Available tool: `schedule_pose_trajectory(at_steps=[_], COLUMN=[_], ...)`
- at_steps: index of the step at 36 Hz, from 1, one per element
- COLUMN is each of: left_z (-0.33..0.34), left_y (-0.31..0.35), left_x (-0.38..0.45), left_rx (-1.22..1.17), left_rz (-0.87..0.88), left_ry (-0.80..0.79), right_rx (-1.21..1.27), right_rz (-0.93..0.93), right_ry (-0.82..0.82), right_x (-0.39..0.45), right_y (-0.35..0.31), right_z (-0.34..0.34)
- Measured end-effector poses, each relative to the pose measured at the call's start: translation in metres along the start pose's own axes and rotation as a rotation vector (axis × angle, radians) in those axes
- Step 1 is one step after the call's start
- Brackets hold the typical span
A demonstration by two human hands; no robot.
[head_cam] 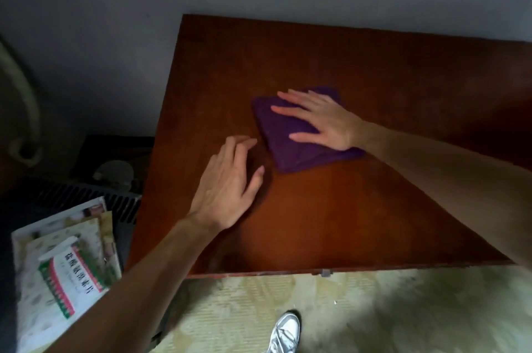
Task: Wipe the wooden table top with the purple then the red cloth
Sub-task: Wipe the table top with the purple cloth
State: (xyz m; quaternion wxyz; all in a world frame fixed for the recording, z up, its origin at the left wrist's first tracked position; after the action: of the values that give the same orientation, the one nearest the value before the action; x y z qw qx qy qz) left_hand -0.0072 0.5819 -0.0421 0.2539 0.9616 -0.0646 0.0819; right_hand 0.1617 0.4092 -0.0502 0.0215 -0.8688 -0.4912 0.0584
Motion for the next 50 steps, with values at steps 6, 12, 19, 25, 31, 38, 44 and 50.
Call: schedule_pose_trajectory(at_steps=[6, 12, 19, 25, 31, 38, 44, 50], left_z=[0.018, 0.02, 0.021, 0.021, 0.019, 0.019, 0.025, 0.052], left_y=[-0.002, -0.002, -0.004, -0.004, -0.006, 0.013, 0.062, 0.105], left_x=[0.009, 0.01, 0.011, 0.012, 0.013, 0.01, 0.006, 0.009], left_rx=[0.096, 0.114, 0.134, 0.142, 0.15, 0.258, 0.208, 0.184], left_rz=[-0.027, -0.053, -0.053, -0.053, -0.043, -0.038, -0.022, 0.051], left_ry=[-0.089, -0.149, -0.187, -0.191, -0.155, -0.089, -0.032, -0.103], right_rx=[0.014, 0.109, 0.147, 0.135, 0.141, 0.088, 0.051, 0.035], right_rz=[0.098, 0.285, 0.504, 0.568, 0.641, 0.5, 0.362, 0.169], right_ry=[-0.002, 0.075, 0.171, 0.128, 0.112, 0.098, 0.093, -0.03], right_x=[0.071, 0.122, 0.146, 0.126, 0.066, -0.084, -0.229, -0.266], right_y=[0.092, 0.161, 0.194, 0.179, 0.13, 0.018, -0.076, -0.059], right_z=[-0.017, -0.031, -0.038, -0.033, -0.018, 0.012, 0.032, 0.03])
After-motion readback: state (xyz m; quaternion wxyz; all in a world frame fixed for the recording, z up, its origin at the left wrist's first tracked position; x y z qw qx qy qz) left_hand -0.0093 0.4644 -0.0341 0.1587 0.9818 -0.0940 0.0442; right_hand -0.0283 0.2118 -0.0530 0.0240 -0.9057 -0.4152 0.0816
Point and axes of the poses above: each hand's wrist, its own x-axis towards the middle knuckle, its own z-axis out of the palm, y = z × x, the point moved 6 cm from there along x, towards the middle knuckle
